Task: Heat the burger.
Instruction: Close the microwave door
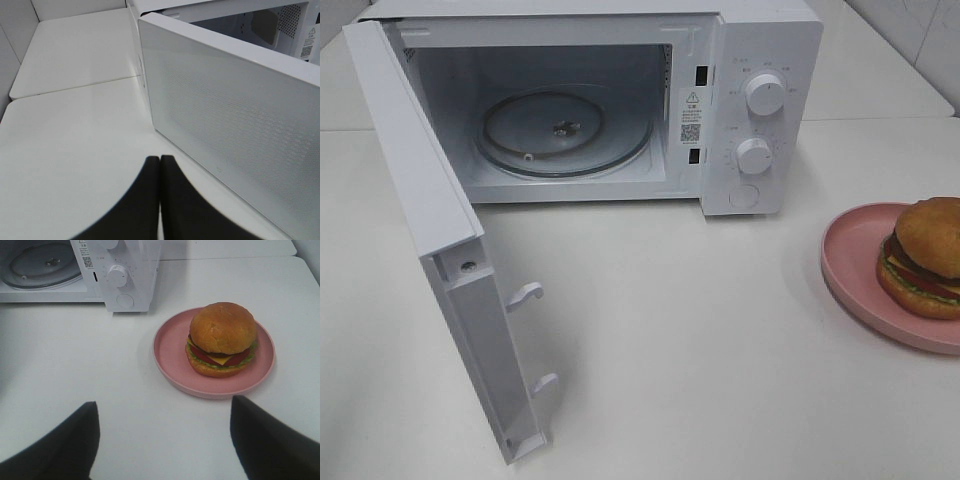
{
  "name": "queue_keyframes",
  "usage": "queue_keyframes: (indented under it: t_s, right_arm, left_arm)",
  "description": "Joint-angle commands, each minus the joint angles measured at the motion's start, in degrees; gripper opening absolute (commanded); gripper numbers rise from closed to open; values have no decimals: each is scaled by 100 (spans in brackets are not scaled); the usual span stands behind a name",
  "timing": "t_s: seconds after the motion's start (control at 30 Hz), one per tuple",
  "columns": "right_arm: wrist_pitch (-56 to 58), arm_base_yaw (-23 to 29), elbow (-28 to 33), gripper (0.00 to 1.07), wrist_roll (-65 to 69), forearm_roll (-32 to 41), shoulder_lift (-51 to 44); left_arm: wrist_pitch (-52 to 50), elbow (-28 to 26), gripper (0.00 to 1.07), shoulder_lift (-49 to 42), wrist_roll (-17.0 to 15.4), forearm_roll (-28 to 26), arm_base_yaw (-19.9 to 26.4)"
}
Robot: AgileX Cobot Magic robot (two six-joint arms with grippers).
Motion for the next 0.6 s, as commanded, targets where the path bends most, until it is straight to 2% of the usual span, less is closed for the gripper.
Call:
queue_keyframes:
  t_s: [0.03, 0.17, 0.23, 0.27, 0.3, 0.5, 0.57, 0.6]
  right_arm:
    - [-52, -46, 6, 69, -97, 34, -143]
    - [-52, -46, 6, 69, -97, 34, -143]
    - [-52, -46, 6, 69, -97, 34, -143]
    - [-52, -46, 6, 69, -97, 34, -143]
    - [-52, -46, 6, 69, -97, 34, -143]
    - [-52, -46, 6, 69, -97, 34, -143]
    - [-52, -46, 6, 69, -103, 34, -143]
    - [-52, -46, 6, 69, -103, 34, -143]
  left_arm:
    - [-756, 57, 0, 854, 0, -34, 11]
    - [-1255, 57, 0, 1495, 0, -34, 11]
    - [-1828, 57, 0, 2149, 0, -52, 6]
    - [-1828, 57, 0, 2149, 0, -52, 6]
    - [-2229, 57, 0, 2607, 0, -86, 6]
    - [-3323, 57, 0, 3615, 0, -86, 6]
    - [-4091, 57, 0, 4486, 0, -86, 6]
    - [-4091, 57, 0, 4486, 0, -86, 6]
